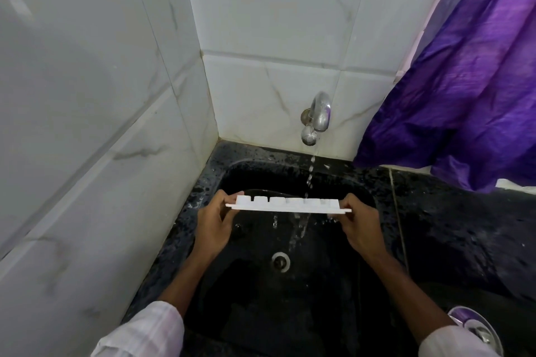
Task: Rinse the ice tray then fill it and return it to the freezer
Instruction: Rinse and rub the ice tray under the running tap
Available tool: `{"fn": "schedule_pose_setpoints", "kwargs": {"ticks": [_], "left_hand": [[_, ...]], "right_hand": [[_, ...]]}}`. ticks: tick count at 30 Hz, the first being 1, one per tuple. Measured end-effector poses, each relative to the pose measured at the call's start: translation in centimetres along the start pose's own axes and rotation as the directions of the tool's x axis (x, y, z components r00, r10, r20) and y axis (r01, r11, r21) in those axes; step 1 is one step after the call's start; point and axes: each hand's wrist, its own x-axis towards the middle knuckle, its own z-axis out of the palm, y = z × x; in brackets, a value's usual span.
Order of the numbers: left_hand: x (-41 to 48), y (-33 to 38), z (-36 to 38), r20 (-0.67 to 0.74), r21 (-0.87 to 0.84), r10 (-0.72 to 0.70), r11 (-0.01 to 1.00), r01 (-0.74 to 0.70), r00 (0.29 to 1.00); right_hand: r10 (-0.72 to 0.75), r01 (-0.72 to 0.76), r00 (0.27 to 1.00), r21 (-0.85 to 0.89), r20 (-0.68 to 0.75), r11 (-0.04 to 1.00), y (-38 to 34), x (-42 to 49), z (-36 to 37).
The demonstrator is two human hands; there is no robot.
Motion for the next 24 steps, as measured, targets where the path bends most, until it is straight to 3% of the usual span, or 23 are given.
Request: {"fn": "schedule_pose_setpoints", "kwargs": {"ticks": [6, 10, 12, 15, 17, 19, 24], "left_hand": [[-1.4, -1.0, 0.7, 0.154, 0.028, -0.029, 0.999, 0.025, 0.988], [-1.5, -1.5, 0.4, 0.119, 0.126, -0.012, 0.992, -0.003, 0.993], [-1.6, -1.6, -0.1, 0.101, 0.138, -0.026, 0.990, 0.011, 0.995], [-2.1, -2.1, -0.7, 0.128, 0.127, -0.063, 0.991, 0.047, 0.990], [-2.5, -2.4, -1.1, 0.149, 0.098, -0.078, 0.993, 0.064, 0.986], [-2.8, -2.6, -1.2, 0.140, 0.075, -0.111, 0.992, 0.102, 0.984], [-3.5, -2.0, -1.4, 0.080, 0.057, -0.157, 0.987, 0.153, 0.984]], "right_hand": [[0.116, -0.107, 0.989, -0.097, 0.087, 0.989, 1.9, -0.1, 0.2], [0.254, -0.135, 0.890, -0.315, 0.378, 0.939, 3.2, 2.9, -1.0], [0.324, -0.230, 0.894, -0.302, 0.310, 0.925, 2.6, 5.3, -1.4], [0.336, -0.318, 0.934, -0.148, 0.121, 0.936, -0.6, 9.3, -1.2], [0.418, -0.428, 0.902, 0.085, 0.111, 0.900, -2.9, 11.8, -0.4], [0.513, -0.547, 0.837, 0.338, 0.192, 0.766, -4.2, 14.3, 0.9], [0.574, -0.672, 0.716, 0.616, 0.397, 0.412, -4.9, 18.7, 4.4]]}}
